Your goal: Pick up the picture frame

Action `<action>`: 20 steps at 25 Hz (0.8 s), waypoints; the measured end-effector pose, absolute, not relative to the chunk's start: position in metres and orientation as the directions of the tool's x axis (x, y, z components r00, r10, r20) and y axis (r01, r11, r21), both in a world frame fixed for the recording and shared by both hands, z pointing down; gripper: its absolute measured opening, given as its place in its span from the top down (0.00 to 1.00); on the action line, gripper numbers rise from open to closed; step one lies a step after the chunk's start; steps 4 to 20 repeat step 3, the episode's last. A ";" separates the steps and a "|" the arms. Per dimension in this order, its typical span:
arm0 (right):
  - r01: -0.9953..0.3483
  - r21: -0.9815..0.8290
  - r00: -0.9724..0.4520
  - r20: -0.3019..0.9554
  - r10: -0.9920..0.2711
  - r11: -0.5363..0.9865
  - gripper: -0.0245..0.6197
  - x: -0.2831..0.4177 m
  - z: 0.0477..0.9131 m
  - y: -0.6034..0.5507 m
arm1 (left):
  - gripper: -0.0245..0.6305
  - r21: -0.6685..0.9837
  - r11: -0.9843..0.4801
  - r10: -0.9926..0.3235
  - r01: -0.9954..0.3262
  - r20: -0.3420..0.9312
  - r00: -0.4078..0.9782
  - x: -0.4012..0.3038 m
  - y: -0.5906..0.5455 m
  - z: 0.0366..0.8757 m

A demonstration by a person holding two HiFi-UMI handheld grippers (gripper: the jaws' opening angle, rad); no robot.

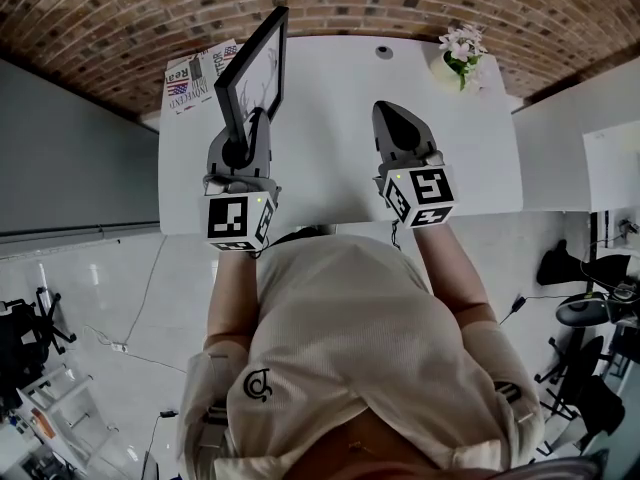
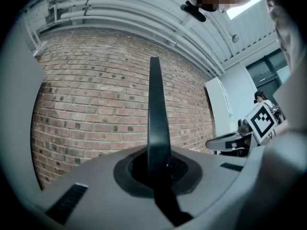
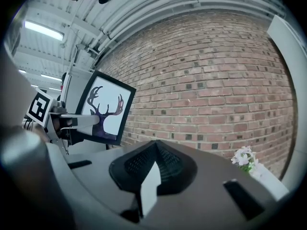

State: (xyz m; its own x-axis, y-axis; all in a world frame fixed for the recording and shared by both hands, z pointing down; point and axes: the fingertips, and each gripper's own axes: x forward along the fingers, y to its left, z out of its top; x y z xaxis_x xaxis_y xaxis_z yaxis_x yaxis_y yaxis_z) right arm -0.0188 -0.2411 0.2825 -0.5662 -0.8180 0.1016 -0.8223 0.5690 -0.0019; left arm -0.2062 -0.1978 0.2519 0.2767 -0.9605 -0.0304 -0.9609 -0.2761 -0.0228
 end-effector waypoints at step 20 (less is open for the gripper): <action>-0.827 -0.002 -0.558 0.113 -0.822 0.561 0.95 -0.019 0.285 -0.246 | 0.93 -0.017 -0.274 -0.961 -0.962 -0.026 0.274 -0.209 -0.201 0.254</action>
